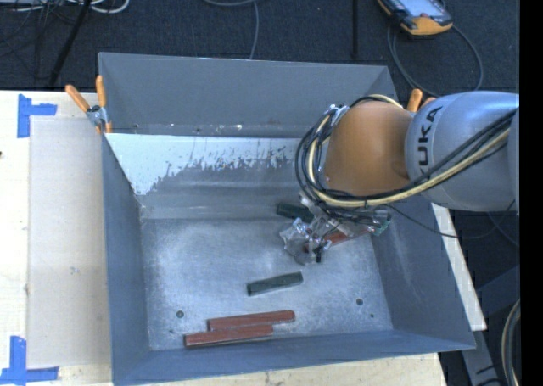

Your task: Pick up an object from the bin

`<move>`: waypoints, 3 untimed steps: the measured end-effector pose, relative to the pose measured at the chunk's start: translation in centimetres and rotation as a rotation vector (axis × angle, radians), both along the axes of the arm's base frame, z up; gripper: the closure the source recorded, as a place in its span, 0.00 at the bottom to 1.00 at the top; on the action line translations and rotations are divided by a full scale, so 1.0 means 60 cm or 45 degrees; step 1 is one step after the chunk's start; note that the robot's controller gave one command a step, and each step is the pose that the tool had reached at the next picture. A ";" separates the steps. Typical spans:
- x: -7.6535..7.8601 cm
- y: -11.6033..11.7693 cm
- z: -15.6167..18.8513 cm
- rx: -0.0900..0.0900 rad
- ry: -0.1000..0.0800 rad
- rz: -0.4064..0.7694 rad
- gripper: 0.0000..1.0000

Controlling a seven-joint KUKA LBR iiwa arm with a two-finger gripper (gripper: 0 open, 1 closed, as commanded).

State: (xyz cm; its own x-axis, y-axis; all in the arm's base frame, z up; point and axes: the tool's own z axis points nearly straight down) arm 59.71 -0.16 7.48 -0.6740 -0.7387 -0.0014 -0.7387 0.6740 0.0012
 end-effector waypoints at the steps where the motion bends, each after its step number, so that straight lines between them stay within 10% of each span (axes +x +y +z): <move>1: -0.006 -0.049 0.113 -0.001 -0.006 -0.415 0.00; 3: 0.024 -0.078 0.026 0.000 -0.009 -0.374 0.00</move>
Offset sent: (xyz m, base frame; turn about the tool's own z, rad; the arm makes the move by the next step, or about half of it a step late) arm 0.0000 0.0000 0.0000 0.0000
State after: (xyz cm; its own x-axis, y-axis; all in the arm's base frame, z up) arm 61.17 -4.82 9.02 -0.8590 -0.5119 -0.0065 -0.5119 0.8590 -0.0033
